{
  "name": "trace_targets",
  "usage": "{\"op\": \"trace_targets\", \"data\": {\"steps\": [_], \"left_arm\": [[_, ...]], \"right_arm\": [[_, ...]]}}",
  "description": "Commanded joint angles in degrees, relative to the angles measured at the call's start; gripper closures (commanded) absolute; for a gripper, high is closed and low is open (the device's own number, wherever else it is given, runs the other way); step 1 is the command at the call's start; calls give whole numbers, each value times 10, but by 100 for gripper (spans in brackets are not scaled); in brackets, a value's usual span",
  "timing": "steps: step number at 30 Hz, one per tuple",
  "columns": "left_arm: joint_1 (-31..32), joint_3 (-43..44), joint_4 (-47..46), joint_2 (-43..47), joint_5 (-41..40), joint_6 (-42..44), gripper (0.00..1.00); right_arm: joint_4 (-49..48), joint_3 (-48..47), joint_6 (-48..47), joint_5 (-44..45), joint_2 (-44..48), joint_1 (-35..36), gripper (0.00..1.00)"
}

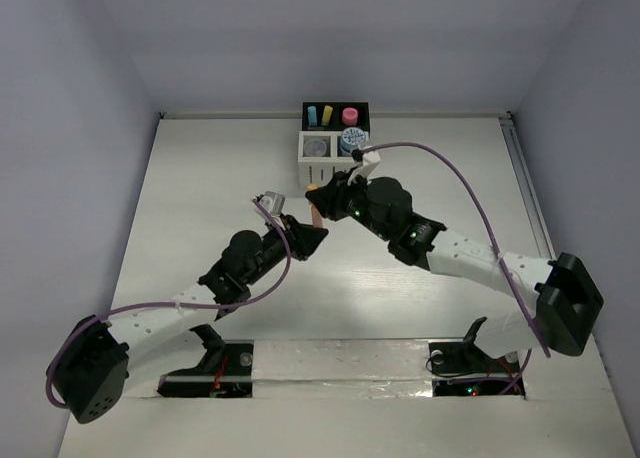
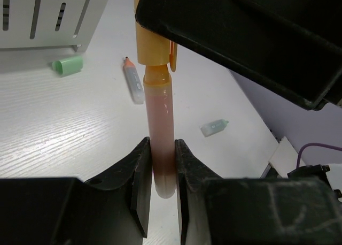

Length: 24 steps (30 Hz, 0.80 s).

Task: Sort the stationery into containers
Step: Close the pen cap on the pen.

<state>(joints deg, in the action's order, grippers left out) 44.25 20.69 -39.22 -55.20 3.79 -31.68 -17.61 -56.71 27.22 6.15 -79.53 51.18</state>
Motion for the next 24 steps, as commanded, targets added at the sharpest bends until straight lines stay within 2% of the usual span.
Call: {"op": "trace_targets", "data": {"steps": [1, 11, 18, 24], "left_arm": [[2, 38, -22, 25, 0, 14, 100], [2, 53, -12, 28, -5, 18, 100], [2, 65, -11, 46, 2, 25, 100], [2, 104, 29, 90, 4, 37, 100]], "right_arm": [[-20, 12, -9, 18, 22, 20, 100], [-15, 33, -20, 40, 44, 25, 100], [-50, 74, 9, -42, 50, 25, 100], [-54, 121, 33, -118, 75, 25, 100]]}}
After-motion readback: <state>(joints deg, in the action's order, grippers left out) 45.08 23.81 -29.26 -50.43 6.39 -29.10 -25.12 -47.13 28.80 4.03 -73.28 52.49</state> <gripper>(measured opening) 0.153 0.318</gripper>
